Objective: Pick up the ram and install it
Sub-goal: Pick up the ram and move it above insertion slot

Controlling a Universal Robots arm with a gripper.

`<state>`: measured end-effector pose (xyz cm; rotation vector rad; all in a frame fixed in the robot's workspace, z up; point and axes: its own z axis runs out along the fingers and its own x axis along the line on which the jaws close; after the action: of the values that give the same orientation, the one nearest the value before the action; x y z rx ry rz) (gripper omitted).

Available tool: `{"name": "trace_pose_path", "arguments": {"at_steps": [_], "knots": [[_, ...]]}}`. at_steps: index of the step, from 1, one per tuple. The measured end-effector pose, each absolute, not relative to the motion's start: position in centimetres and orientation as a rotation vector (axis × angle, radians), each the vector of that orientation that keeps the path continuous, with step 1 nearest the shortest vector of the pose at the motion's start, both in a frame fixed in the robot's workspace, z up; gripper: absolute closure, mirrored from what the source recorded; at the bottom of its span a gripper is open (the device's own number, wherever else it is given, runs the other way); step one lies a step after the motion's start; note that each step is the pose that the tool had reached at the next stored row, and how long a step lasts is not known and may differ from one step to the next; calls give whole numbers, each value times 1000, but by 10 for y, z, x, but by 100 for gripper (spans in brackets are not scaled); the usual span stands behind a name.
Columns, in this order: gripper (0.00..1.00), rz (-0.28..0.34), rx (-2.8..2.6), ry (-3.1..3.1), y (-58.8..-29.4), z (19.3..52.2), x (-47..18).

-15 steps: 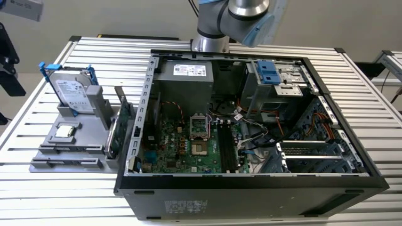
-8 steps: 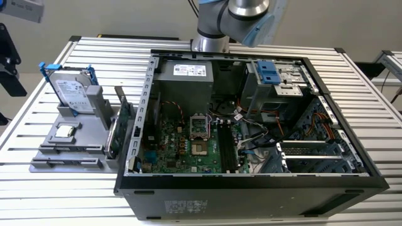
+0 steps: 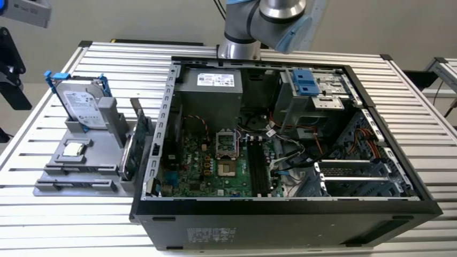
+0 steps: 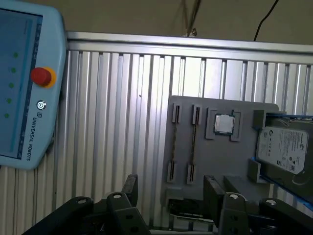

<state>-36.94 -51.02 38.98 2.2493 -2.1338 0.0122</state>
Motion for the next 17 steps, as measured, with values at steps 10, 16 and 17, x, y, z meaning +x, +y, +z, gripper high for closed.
{"name": "trace_pose_path", "arguments": {"at_steps": [10,16,17], "knots": [[0,13,2249,-2134,-507,384,-369],[0,13,2260,-2144,-507,384,-369],[0,10,2261,-2146,-507,384,-370]]}}
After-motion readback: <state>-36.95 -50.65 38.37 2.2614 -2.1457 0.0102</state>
